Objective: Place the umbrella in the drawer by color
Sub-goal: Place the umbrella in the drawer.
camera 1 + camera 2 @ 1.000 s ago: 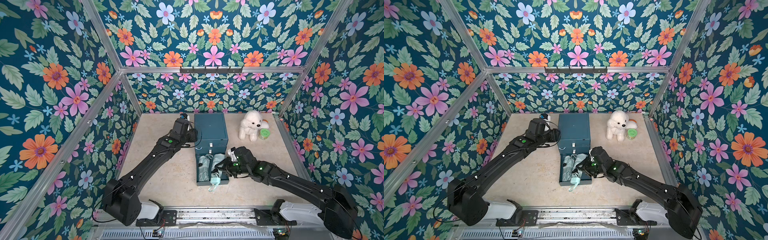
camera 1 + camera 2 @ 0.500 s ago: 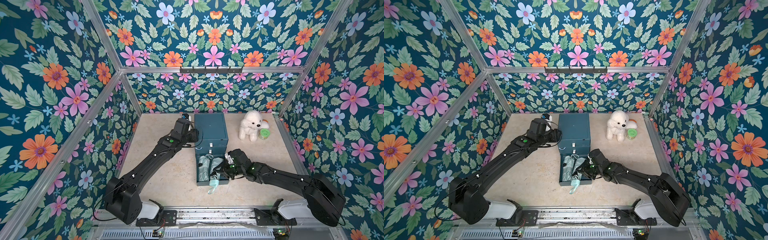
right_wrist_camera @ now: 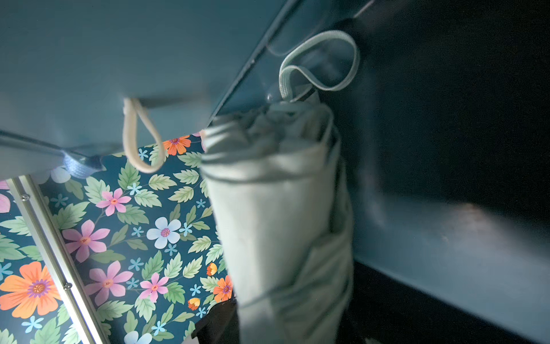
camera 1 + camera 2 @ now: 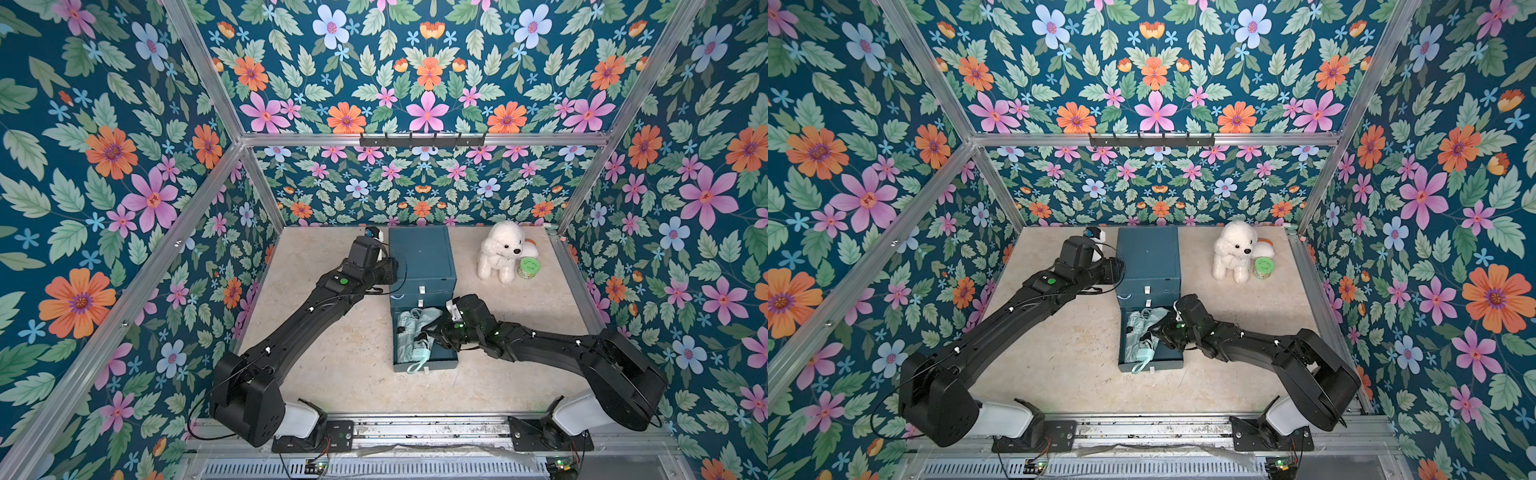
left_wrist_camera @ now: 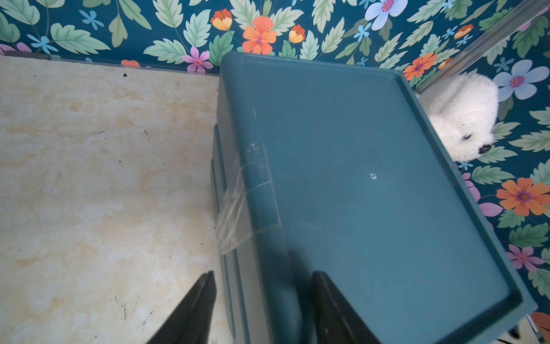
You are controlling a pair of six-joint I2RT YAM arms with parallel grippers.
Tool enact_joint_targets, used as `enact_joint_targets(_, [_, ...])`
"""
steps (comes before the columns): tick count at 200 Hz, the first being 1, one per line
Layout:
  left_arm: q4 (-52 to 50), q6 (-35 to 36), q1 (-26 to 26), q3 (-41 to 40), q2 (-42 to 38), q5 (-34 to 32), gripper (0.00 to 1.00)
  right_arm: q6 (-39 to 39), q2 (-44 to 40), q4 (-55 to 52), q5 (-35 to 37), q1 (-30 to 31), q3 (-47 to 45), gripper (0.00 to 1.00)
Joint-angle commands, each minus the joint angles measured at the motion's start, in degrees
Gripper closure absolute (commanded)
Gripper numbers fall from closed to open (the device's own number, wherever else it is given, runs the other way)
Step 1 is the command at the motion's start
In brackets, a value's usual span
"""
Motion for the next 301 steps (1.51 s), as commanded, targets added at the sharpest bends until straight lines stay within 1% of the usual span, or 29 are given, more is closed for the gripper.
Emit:
enact_joint_targets(1, [-3.8, 1.3, 0.0, 0.0, 0.4, -1.5, 0.43, -1.5, -0.9, 1.2, 1.3, 0.0, 0.9, 0.43])
enact_joint_targets(7, [-3.8, 1.4, 0.0, 0.0, 0.5, -1.5, 0.43, -2.4, -1.3, -0.7, 1.9, 0.0, 1.4, 0.39])
enact_joint_targets(18, [-3.9, 1.4, 0.0, 0.0, 0.7, -1.5, 0.43, -4.3, -2.3, -4.8, 3.4, 0.0, 2.5, 0.35])
enact_joint_targets(29, [-3.9, 1.5, 0.0, 0.1, 0.9, -1.5, 0.43, -5.9, -3.5, -8.6, 5.4, 0.0, 3.6, 0.33])
enact_joint_targets(47, [-4.0, 1.4, 0.0, 0.2, 1.0, -1.4, 0.44, -9.1, -4.7, -16.3, 9.7, 0.3, 6.4, 0.33])
enact_joint_targets(63, [-4.0, 1.5, 0.0, 0.1, 0.8, -1.7, 0.44, -12.6, -4.2, -25.6, 16.2, 2.0, 10.6, 0.33])
enact_joint_targets(77, [-4.1, 1.5, 0.0, 0.1, 1.1, -1.9, 0.44, -15.5, -2.9, -34.7, 23.9, 4.9, 15.8, 0.35])
enact_joint_targets(89, [-4.2, 1.5, 0.0, 0.2, 1.3, -1.7, 0.44, -17.1, -1.3, -39.0, 28.2, 7.7, 19.1, 0.41])
enact_joint_targets(97, [-4.2, 1.5, 0.0, 0.3, 1.3, -1.5, 0.44, -17.6, -0.2, -40.9, 29.4, 8.8, 20.5, 0.55])
enact_joint_targets(102, [-4.1, 1.5, 0.0, 0.2, 1.3, -1.5, 0.44, -17.8, 0.4, -41.8, 30.2, 9.7, 21.5, 0.61])
enact_joint_targets(111, [-4.2, 1.5, 0.0, 0.1, 1.4, -1.6, 0.45, -18.1, 1.4, -44.2, 32.4, 11.2, 23.2, 0.62])
enact_joint_targets(134, [-4.4, 1.6, 0.0, 0.2, 1.8, -1.6, 0.45, -17.5, 2.8, -51.1, 39.0, 14.2, 26.8, 0.59])
enact_joint_targets(147, [-4.4, 1.5, 0.0, 0.2, 2.0, -1.3, 0.44, -17.3, 1.9, -52.0, 40.3, 15.0, 26.7, 0.60])
enact_joint_targets(164, [-4.6, 1.5, 0.0, 0.3, 2.4, -1.2, 0.45, -17.0, -0.1, -51.4, 40.7, 15.0, 24.8, 0.65])
enact_joint_targets(169, [-4.6, 1.5, 0.0, 0.3, 2.5, -1.1, 0.45, -17.1, -0.6, -51.1, 40.8, 15.0, 24.1, 0.69])
enact_joint_targets(181, [-4.6, 1.5, 0.0, 0.2, 2.7, -1.1, 0.45, -17.5, -1.3, -51.0, 40.5, 15.0, 23.1, 0.82])
enact_joint_targets(197, [-4.6, 1.5, 0.0, 0.3, 3.1, -1.1, 0.44, -17.3, -2.6, -52.3, 40.6, 15.6, 22.1, 0.94])
enact_joint_targets(209, [-4.7, 1.5, 0.0, 0.5, 3.2, -1.4, 0.43, -17.5, -5.1, -51.2, 41.7, 17.6, 20.4, 1.00])
enact_joint_targets(220, [-4.8, 1.6, 0.0, 0.4, 3.1, -2.0, 0.42, -19.1, -8.1, -48.1, 43.0, 20.8, 18.7, 1.00])
enact_joint_targets(240, [-4.4, 1.1, 0.3, 0.1, 3.2, -2.8, 0.40, -20.5, -12.8, -40.8, 45.3, 29.0, 13.6, 1.00])
enact_joint_targets(252, [-4.1, 0.6, 0.8, 0.0, 3.5, -1.4, 0.40, -18.7, -14.4, -37.2, 46.2, 32.9, 9.8, 1.00])
enact_joint_targets(277, [-3.4, 0.1, 1.2, -0.3, 3.6, 0.1, 0.40, -12.5, -15.3, -33.9, 49.9, 41.2, 4.9, 1.00])
enact_joint_targets(286, [-2.9, -0.2, 1.5, -0.5, 3.8, 0.6, 0.39, -11.4, -15.4, -31.2, 50.6, 44.5, 3.5, 0.79])
enact_joint_targets(290, [-2.8, -0.4, 1.6, -0.5, 4.0, 1.1, 0.39, -10.7, -15.4, -30.6, 51.0, 45.8, 3.0, 0.72])
enact_joint_targets(301, [-2.8, -1.0, 2.2, -0.2, 4.6, 2.8, 0.40, -8.6, -14.6, -29.5, 52.7, 49.0, 2.1, 0.62])
